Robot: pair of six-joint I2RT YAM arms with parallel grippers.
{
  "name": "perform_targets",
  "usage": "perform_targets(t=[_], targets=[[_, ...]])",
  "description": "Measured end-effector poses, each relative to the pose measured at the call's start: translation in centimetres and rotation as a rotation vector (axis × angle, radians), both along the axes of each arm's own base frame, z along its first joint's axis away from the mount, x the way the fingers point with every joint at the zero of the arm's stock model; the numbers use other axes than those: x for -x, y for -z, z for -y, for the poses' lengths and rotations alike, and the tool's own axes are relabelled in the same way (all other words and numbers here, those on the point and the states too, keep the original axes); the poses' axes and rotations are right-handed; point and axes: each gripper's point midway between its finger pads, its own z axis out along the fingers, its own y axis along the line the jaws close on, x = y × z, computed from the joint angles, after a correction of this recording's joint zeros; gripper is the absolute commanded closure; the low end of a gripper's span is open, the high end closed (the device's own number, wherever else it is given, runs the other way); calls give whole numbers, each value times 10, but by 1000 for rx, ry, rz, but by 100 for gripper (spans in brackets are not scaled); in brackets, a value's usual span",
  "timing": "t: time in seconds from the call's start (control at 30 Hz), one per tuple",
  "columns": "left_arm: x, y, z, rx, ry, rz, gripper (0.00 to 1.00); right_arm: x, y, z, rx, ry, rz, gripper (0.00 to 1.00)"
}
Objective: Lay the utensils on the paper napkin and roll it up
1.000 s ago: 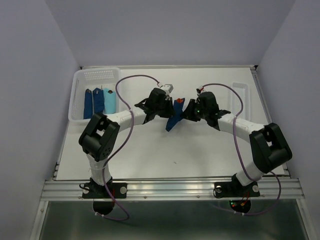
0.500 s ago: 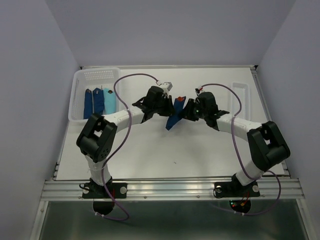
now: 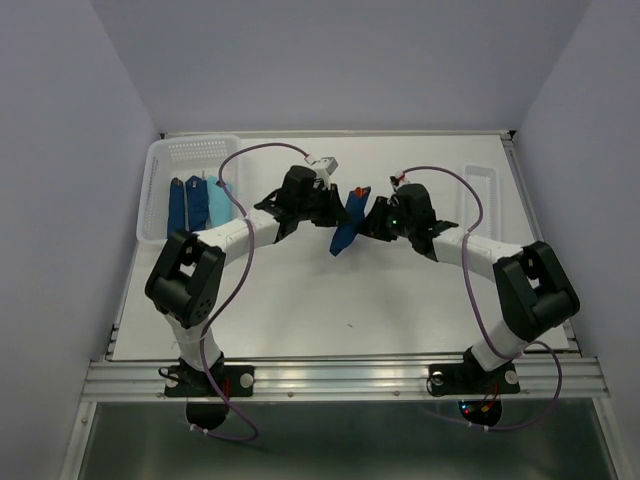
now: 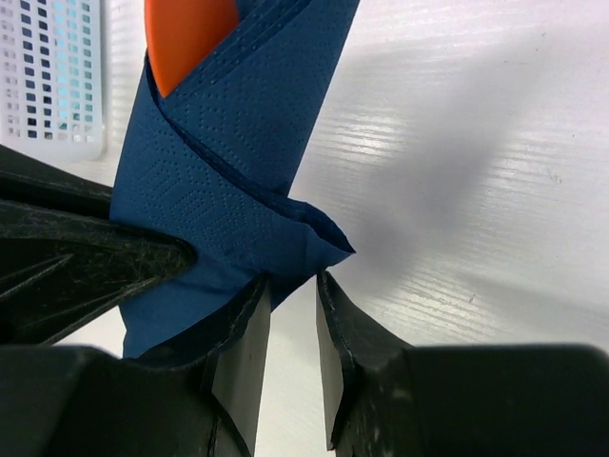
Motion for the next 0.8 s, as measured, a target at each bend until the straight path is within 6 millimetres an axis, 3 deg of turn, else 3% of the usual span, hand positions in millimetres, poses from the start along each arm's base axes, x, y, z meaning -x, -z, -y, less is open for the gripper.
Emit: perform_targets(t=[0.13,0.5,0.8], targets=[[-1,-5,0,26,2,-6,100,-1,-10,3,0,-5,32,68],[-2,-21,-2,58,3,16,100,8,-69,2,-87,-47,148,67],[-1,-22,-1,63,10,12,100,11,-74,-1,-104,-65,151,62]])
